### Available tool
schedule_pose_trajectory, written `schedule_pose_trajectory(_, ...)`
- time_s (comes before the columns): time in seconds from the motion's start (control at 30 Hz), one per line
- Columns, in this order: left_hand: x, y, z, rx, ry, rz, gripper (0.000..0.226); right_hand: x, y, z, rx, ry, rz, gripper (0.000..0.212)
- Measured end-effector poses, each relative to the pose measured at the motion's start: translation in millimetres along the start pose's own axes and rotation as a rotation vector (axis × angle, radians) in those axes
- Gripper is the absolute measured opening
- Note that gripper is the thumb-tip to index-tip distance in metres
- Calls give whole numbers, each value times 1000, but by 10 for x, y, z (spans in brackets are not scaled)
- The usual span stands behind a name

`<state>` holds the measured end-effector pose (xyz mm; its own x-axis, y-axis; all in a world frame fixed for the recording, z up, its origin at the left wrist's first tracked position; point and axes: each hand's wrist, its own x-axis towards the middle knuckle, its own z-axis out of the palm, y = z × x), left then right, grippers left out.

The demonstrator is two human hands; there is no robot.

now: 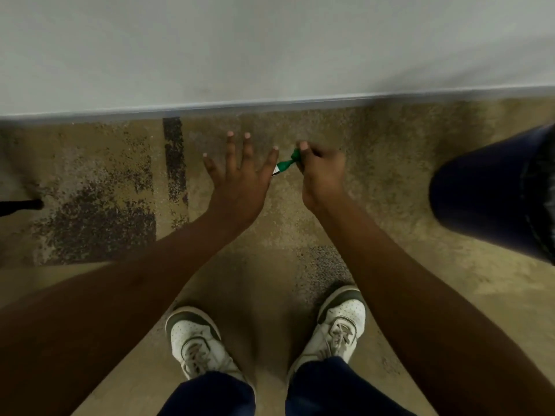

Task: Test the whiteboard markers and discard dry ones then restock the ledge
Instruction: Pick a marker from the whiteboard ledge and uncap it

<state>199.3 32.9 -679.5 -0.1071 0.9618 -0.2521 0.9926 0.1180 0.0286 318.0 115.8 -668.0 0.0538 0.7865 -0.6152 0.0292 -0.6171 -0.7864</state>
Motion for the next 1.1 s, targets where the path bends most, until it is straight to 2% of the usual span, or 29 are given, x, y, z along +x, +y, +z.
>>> schedule_pose_trajectory(0.07,-17,97,-212,-25,-5,10,58,-178,-203,-93,197,32,57,12)
schedule_pose_trajectory(0.13,-21,171,-401,-46,-9,15,58,-293,-379,-178,241,44,51,16)
schedule_pose_trajectory(0.4,-41,334,-866,-72,-22,77,54,-629,-661,-346,75,27,-80,12)
schedule_pose_trajectory(0.57,-92,483,-976,-98,-41,136,46,-706,-764,-415,168,171,-101,17)
schedule_pose_trajectory(0.73,-148,495,-1109,-102,-31,118,49,-742,-829,-524,158,290,-97,20)
schedule_pose_trajectory(1.0,-81,527,-1240,-64,-41,168,49,-825,-833,-520,-60,207,-249,19)
schedule_pose_trajectory(1.1,-71,542,-1341,-62,-48,159,44,-840,-870,-527,-87,170,-283,7)
